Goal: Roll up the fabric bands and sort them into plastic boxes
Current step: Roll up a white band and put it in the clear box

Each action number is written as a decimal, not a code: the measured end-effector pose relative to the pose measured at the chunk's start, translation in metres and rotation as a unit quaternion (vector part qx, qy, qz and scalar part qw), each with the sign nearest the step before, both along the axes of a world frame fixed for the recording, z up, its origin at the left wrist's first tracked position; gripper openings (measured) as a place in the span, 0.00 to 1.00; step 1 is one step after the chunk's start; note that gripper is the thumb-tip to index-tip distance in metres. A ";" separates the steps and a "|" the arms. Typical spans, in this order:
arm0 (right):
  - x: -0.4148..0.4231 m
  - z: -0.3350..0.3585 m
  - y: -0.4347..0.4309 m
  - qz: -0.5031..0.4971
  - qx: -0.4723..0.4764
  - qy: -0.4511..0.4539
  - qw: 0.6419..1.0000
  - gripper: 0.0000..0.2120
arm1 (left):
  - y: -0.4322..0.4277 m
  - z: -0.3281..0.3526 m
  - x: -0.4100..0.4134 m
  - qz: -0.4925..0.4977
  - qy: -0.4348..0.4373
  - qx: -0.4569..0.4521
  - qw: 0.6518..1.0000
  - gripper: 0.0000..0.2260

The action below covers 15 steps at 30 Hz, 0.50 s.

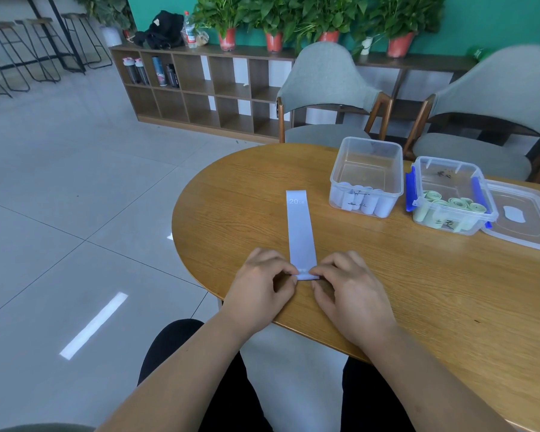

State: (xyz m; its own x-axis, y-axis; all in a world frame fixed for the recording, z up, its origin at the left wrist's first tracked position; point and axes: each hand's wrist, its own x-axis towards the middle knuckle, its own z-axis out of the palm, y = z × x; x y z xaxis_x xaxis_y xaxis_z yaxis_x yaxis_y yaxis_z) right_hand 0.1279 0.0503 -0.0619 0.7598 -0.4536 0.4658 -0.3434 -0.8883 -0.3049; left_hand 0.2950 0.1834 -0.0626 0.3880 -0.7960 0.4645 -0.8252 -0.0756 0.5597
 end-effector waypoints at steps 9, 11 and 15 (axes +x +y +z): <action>0.003 0.001 0.000 -0.014 0.003 0.003 1.000 0.08 | 0.000 0.001 0.000 0.002 -0.002 -0.004 1.000 0.04; 0.004 0.001 0.001 -0.023 -0.007 0.006 1.000 0.07 | 0.000 0.002 -0.001 0.007 0.002 -0.005 1.000 0.03; 0.005 0.000 0.001 -0.029 -0.012 -0.004 0.999 0.06 | -0.001 0.001 -0.001 0.011 -0.006 -0.001 1.000 0.04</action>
State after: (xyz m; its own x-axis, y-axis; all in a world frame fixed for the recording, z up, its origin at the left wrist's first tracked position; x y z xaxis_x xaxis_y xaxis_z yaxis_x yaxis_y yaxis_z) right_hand 0.1327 0.0514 -0.0617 0.7288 -0.4852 0.4831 -0.3925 -0.8742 -0.2858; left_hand 0.2937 0.1821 -0.0620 0.3998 -0.7865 0.4706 -0.8303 -0.0933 0.5494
